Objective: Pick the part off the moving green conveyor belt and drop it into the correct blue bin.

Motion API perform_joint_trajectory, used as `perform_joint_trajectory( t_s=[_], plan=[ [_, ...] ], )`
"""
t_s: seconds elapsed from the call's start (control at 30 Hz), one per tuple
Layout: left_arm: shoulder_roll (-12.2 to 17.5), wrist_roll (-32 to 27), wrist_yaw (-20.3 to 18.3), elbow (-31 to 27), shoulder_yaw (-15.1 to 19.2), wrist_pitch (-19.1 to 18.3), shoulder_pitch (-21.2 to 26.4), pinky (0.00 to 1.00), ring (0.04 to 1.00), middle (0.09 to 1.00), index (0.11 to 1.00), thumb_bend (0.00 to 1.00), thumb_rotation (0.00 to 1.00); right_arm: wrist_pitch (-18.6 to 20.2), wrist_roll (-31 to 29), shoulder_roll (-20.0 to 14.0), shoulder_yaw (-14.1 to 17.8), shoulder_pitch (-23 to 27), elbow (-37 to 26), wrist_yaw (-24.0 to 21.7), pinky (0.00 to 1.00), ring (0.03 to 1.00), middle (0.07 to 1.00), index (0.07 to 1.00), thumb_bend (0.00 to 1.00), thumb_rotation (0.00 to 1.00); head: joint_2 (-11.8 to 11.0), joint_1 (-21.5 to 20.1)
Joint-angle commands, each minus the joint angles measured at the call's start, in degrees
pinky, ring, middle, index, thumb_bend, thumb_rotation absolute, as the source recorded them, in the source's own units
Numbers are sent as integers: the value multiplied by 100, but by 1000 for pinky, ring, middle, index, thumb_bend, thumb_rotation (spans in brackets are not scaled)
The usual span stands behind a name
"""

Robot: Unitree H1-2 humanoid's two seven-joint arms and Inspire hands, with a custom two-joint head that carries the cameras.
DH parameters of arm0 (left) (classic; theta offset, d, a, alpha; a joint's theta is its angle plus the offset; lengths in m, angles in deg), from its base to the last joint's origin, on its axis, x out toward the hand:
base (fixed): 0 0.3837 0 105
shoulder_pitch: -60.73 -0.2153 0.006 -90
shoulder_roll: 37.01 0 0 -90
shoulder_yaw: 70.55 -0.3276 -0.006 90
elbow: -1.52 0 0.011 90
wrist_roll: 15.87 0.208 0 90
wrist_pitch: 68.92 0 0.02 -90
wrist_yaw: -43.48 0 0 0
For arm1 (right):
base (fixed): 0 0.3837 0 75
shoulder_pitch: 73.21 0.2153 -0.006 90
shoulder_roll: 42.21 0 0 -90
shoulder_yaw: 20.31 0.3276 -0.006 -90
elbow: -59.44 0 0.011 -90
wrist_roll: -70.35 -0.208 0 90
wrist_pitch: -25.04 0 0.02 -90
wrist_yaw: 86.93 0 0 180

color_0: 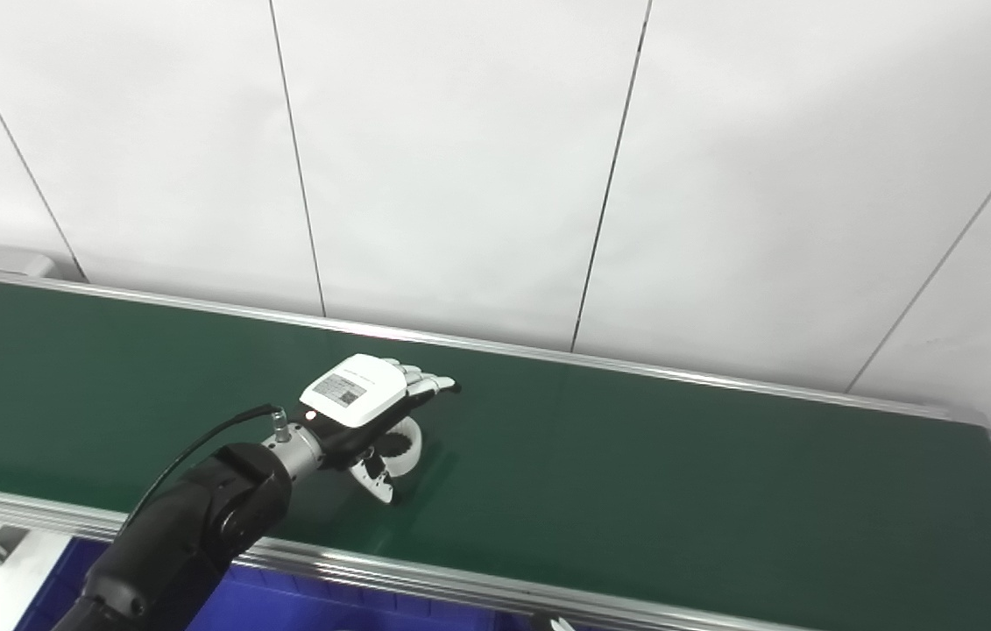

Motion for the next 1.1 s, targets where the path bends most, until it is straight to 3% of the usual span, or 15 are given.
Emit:
perform_joint_trajectory(
  t_s=[0.0,0.1,0.17,0.2,0.27,0.33,0.37,0.43,0.6,0.8,1.07],
  plan=[
    [164,-114,-140,7,-7,-156,298,817,899,915,925,934,44,-308,-20,43,31,-36,-223,17,796,908,956,925,380,850,7,19],
    [160,-156,-445,165,-114,-315,379,731,882,932,932,934,10,-306,-24,42,42,-30,-229,8,801,911,957,927,383,856,4,4],
    [108,-193,-401,457,-216,-279,443,639,802,920,904,879,2,-301,-10,44,48,-23,-240,9,801,910,955,926,392,876,5,-1],
    [80,-219,-340,611,-276,-233,477,596,753,897,875,849,0,-298,-10,45,50,-21,-248,5,801,910,955,926,393,878,5,-1],
    [6,-265,-220,839,-400,-198,538,487,619,751,757,782,0,-281,-30,46,54,-27,-282,-15,801,911,958,927,392,870,22,-45],
    [-78,-308,-134,958,-504,-222,575,454,575,695,711,771,0,-254,-19,40,65,-48,-335,-29,803,912,958,928,392,870,38,-42],
    [-116,-348,-88,984,-532,-211,582,428,520,650,672,632,0,-242,0,38,75,-60,-359,-27,802,911,957,928,393,873,45,-47],
    [-176,-452,79,1002,-552,-91,582,343,466,524,573,534,0,-242,20,27,99,-78,-387,-22,798,908,957,926,397,887,50,-42],
    [-177,-700,343,844,-531,56,546,190,424,501,426,506,0,-265,-22,20,158,-101,-408,-22,810,915,962,931,387,863,60,-51],
    [-101,-908,234,480,-428,-147,499,183,427,497,382,507,0,-304,-49,31,192,-105,-380,-29,807,910,962,935,377,848,70,-62],
    [-22,-1107,188,394,-354,-9,504,193,429,494,384,508,0,-292,-37,30,186,-107,-384,-55,818,914,965,939,380,863,75,-92]
  ],
)
